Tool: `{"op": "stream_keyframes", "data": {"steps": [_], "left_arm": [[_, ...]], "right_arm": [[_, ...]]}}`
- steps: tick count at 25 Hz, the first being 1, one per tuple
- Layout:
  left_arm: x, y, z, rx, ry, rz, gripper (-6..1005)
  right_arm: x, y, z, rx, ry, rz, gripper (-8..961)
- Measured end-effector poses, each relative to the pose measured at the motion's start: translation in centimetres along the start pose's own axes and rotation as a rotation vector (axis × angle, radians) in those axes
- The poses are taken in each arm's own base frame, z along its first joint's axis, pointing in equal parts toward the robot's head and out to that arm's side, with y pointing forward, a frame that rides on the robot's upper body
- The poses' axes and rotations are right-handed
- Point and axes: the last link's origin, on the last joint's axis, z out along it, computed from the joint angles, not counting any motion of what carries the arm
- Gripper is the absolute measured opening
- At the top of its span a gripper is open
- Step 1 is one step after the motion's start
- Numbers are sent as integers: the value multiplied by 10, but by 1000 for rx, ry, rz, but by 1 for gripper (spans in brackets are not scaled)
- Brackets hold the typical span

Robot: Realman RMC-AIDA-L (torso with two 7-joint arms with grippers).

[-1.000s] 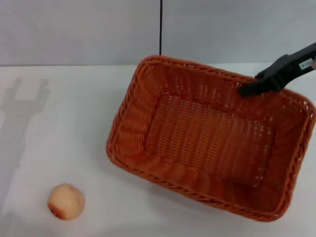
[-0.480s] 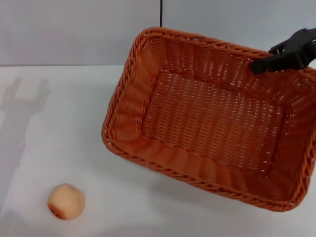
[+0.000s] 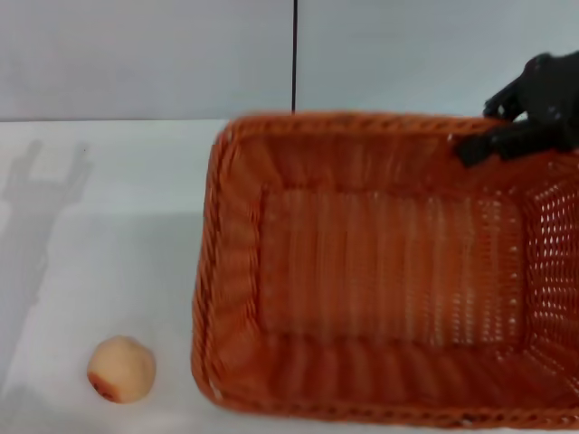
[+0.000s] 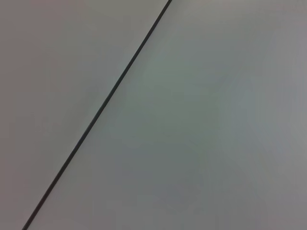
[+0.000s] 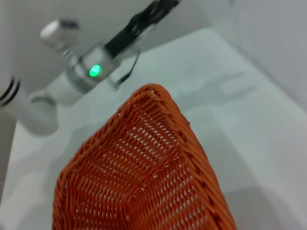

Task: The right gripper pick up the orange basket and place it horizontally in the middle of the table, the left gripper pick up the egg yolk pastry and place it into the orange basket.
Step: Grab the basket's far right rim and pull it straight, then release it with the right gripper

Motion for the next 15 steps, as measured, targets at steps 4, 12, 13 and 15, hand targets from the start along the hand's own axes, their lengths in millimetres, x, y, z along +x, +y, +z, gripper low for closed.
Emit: {"op": "stream_keyframes", "data": {"steps": [4,12,13,15], "left_arm": [[0,0,0,0,0,-1,763],[-1,0,3,5,2,-3,762],[-1,0,4,4,2,-4,761],[-1,0,4,3,2,-4,761]], "right_arm": [[3,0,17,-34,64,-24,188],[10,-9,36,-7,96,-59,197],[11,-11,39,-3,91,-61,198],[12,-12,41,-2,89,-62,200]]}}
